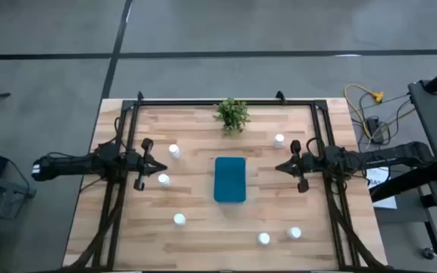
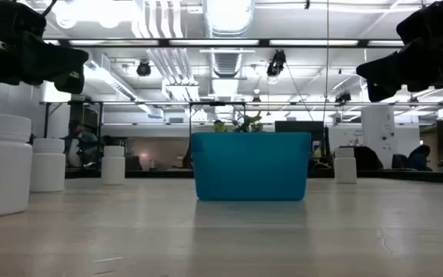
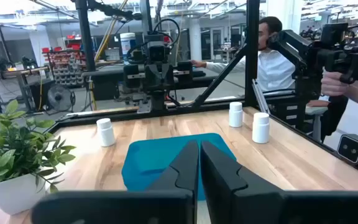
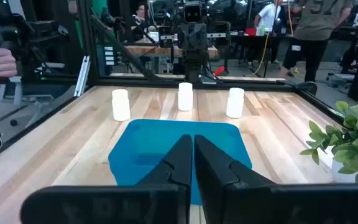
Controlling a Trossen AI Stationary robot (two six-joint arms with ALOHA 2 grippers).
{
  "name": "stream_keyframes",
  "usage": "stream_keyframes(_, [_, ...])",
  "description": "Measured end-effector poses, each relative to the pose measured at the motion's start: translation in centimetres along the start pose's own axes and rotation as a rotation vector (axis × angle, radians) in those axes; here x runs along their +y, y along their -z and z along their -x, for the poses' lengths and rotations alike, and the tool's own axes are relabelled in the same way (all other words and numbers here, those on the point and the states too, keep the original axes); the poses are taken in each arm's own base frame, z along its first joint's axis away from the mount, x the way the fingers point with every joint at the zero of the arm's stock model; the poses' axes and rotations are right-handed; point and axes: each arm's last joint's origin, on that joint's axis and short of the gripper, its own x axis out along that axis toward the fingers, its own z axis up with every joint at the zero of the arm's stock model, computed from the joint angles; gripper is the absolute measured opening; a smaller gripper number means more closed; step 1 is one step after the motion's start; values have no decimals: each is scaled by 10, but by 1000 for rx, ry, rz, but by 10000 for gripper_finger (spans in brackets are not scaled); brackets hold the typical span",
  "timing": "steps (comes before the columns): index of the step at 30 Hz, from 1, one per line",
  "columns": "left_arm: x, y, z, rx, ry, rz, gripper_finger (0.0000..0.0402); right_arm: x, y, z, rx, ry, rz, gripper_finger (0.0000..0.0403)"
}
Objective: Pick and place pill bottles into a basket
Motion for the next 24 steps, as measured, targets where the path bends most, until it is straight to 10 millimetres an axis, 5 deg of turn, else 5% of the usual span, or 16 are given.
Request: stream_keyframes(24, [0,0,0,2,0,0,0,0,-16,1,-127,-5,3,9])
